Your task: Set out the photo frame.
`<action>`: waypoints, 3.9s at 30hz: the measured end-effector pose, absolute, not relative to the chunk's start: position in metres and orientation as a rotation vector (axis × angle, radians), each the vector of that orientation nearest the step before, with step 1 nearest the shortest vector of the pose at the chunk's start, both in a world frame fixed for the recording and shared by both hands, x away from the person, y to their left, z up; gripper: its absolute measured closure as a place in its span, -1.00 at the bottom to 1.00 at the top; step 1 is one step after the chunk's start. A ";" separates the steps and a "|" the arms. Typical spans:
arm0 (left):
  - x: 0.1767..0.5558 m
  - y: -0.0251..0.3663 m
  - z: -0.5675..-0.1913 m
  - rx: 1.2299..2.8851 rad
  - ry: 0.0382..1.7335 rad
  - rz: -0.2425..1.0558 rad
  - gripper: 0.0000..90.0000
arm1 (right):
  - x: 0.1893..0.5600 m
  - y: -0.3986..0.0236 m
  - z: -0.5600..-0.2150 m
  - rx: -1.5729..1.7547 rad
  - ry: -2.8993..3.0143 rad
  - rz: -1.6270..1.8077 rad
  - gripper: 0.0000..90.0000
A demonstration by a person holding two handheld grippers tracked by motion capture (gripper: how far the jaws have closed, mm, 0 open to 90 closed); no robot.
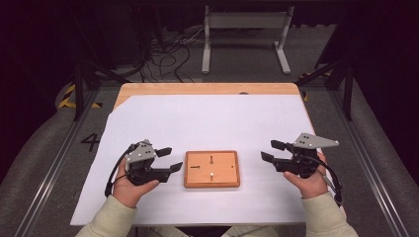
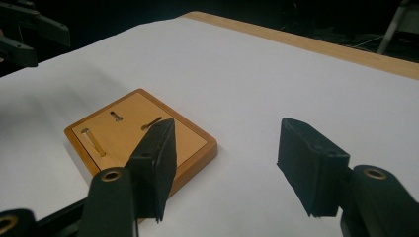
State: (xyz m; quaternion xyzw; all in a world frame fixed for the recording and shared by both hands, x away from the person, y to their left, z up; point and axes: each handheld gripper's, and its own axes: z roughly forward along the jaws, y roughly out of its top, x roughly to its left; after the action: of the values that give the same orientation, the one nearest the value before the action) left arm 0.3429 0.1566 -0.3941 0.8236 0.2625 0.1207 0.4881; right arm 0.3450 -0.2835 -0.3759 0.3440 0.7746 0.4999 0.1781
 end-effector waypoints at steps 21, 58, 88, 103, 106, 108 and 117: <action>0.345 0.106 -0.409 1.979 0.500 0.140 -0.11 | 0.345 -0.284 -0.377 0.969 2.193 1.430 -0.08; 0.359 0.065 -0.459 2.136 0.400 0.075 0.84 | 0.347 -0.283 -0.384 0.982 2.234 1.452 -0.02; 0.331 0.058 -0.454 2.253 0.007 0.520 0.86 | 0.346 -0.280 -0.384 0.952 2.258 1.433 0.00; 0.318 0.059 -0.460 2.229 -0.134 0.714 0.86 | 0.345 -0.275 -0.385 0.878 2.291 1.420 0.10; 0.317 0.060 -0.460 2.225 -0.156 0.722 0.86 | 0.346 -0.273 -0.386 0.869 2.303 1.422 0.14; 0.315 0.060 -0.461 2.227 -0.182 0.741 0.86 | 0.346 -0.270 -0.388 0.875 2.323 1.424 0.16; 0.313 0.060 -0.461 2.229 -0.200 0.769 0.87 | 0.359 -0.246 -0.387 0.880 2.438 1.364 0.07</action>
State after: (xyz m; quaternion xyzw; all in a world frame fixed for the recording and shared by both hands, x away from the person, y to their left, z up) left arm 0.3134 0.0603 -0.4607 0.8721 -0.0783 0.3010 0.3777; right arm 0.3591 -0.2463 -0.3869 0.2989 0.8276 0.4631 0.1061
